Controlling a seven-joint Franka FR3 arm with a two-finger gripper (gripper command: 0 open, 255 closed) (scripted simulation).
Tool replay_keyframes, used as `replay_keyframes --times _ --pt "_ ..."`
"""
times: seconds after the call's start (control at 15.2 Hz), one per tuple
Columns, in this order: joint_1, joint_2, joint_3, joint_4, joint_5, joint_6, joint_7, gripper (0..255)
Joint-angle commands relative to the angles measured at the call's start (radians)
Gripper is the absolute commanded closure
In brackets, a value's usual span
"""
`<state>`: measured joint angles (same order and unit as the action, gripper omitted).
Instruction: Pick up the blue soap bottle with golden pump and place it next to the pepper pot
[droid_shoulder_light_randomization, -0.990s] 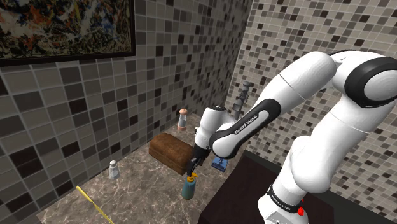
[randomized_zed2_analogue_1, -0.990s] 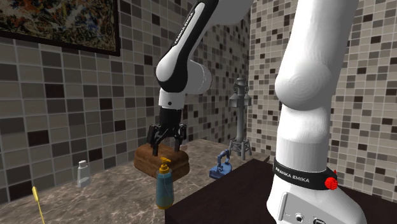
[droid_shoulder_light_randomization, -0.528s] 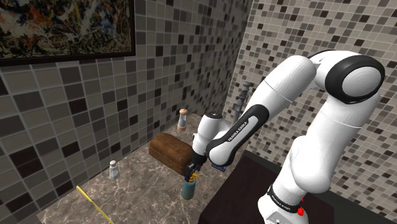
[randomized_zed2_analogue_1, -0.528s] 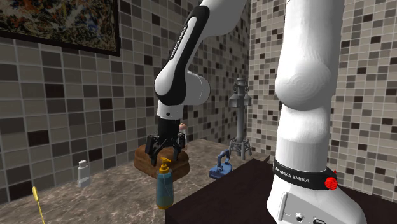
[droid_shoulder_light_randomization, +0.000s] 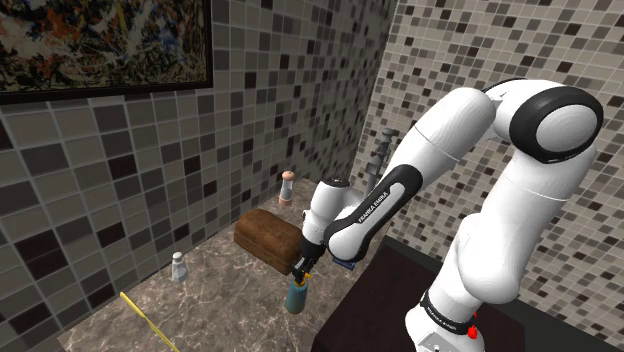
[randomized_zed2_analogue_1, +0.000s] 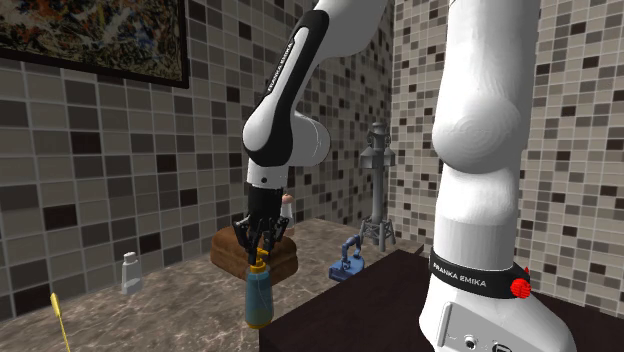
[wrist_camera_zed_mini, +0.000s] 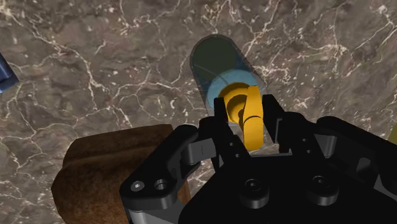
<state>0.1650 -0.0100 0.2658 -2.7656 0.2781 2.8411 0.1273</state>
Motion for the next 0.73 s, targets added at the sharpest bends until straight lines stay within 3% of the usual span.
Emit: replay_keyframes --times 0.0,0.46,0.66 --pt "0.0 0.0 0.0 0.0 0.0 0.0 0.0 255" --pt "0.0 0.0 0.0 0.0 0.0 0.0 0.0 255" --pt "0.0 -0.055 -0.001 0.0 0.001 -0.054 0.004 255"
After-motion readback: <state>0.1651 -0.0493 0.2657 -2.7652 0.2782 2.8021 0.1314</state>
